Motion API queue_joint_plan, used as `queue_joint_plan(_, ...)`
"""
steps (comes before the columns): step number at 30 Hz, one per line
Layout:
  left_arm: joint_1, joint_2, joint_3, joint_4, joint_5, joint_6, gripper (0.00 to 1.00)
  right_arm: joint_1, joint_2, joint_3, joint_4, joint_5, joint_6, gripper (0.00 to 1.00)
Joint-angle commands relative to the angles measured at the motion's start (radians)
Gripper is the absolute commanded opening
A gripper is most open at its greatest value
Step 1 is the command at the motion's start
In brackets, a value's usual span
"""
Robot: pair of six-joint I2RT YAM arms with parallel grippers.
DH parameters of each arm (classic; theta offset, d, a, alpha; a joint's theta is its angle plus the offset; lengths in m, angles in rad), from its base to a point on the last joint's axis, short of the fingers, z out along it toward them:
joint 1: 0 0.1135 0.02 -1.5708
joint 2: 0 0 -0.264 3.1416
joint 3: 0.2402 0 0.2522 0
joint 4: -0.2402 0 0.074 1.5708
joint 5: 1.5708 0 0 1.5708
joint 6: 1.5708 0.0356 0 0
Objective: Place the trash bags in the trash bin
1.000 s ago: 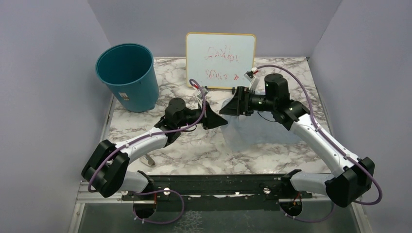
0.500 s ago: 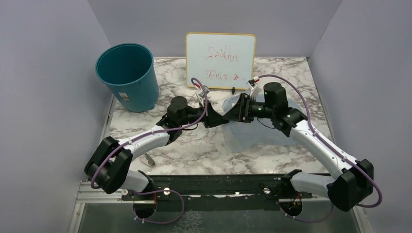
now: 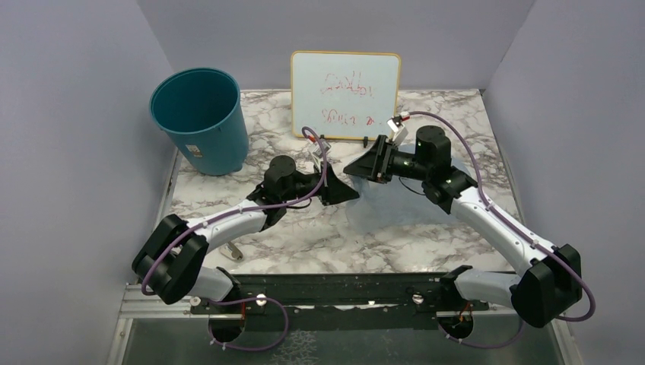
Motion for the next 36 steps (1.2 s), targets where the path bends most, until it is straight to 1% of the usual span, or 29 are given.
queue_joint_plan(1, -0.009, -0.039, -0.017, 0.037, -0.034, -0.003, 0.0, 0.005, 0.01, 0.008, -0.03, 0.008, -0.031, 0.58)
queue_joint_plan(4, -0.009, -0.065, -0.028, 0.038, -0.056, 0.004, 0.0, 0.005, 0.013, 0.041, -0.12, 0.041, -0.106, 0.67)
queue_joint_plan(7, -0.009, -0.09, -0.033, 0.038, -0.066, 0.012, 0.0, 0.005, 0.018, 0.052, -0.156, 0.037, -0.146, 0.69)
queue_joint_plan(10, -0.008, -0.089, -0.029, 0.039, -0.064, 0.018, 0.0, 0.005, 0.028, 0.05, -0.127, -0.024, -0.138, 0.59)
queue_joint_plan(11, -0.008, -0.086, -0.027, 0.039, -0.063, 0.019, 0.0, 0.005, 0.03, 0.039, -0.098, -0.053, -0.119, 0.56)
queue_joint_plan(14, -0.009, -0.071, -0.019, 0.039, -0.058, 0.015, 0.0, 0.005, 0.03, 0.006, 0.031, -0.101, -0.04, 0.42)
queue_joint_plan(15, -0.009, -0.068, -0.013, 0.039, -0.057, 0.015, 0.0, 0.005, 0.031, 0.001, 0.064, -0.104, -0.022, 0.39)
queue_joint_plan(17, -0.008, -0.064, -0.009, 0.039, -0.058, 0.016, 0.0, 0.006, 0.039, 0.008, 0.079, -0.106, -0.021, 0.37)
queue_joint_plan(19, -0.009, -0.065, -0.004, 0.039, -0.062, 0.019, 0.0, 0.005, 0.051, 0.036, 0.039, -0.103, -0.053, 0.4)
queue_joint_plan(22, -0.008, -0.07, -0.002, 0.039, -0.076, 0.026, 0.0, 0.005, 0.071, 0.076, -0.031, -0.106, -0.105, 0.52)
queue_joint_plan(23, -0.008, -0.072, -0.001, 0.039, -0.079, 0.027, 0.0, 0.006, 0.079, 0.084, -0.05, -0.11, -0.119, 0.54)
queue_joint_plan(25, -0.009, -0.071, 0.0, 0.04, -0.089, 0.031, 0.0, 0.006, 0.093, 0.104, -0.097, -0.108, -0.145, 0.55)
queue_joint_plan(26, -0.009, -0.073, 0.0, 0.04, -0.093, 0.032, 0.0, 0.007, 0.1, 0.111, -0.114, -0.109, -0.156, 0.52)
queue_joint_plan(28, -0.008, -0.071, 0.0, 0.04, -0.102, 0.032, 0.0, 0.005, 0.108, 0.121, -0.135, -0.116, -0.169, 0.42)
queue_joint_plan(31, -0.009, -0.072, -0.004, 0.042, -0.111, 0.032, 0.0, 0.005, 0.107, 0.117, -0.122, -0.122, -0.168, 0.26)
queue_joint_plan(33, -0.008, -0.076, -0.009, 0.043, -0.118, 0.027, 0.0, 0.005, 0.11, 0.122, -0.133, -0.113, -0.17, 0.23)
queue_joint_plan(36, -0.008, -0.09, -0.02, 0.056, -0.136, 0.014, 0.0, 0.005, 0.111, 0.121, -0.146, -0.097, -0.158, 0.14)
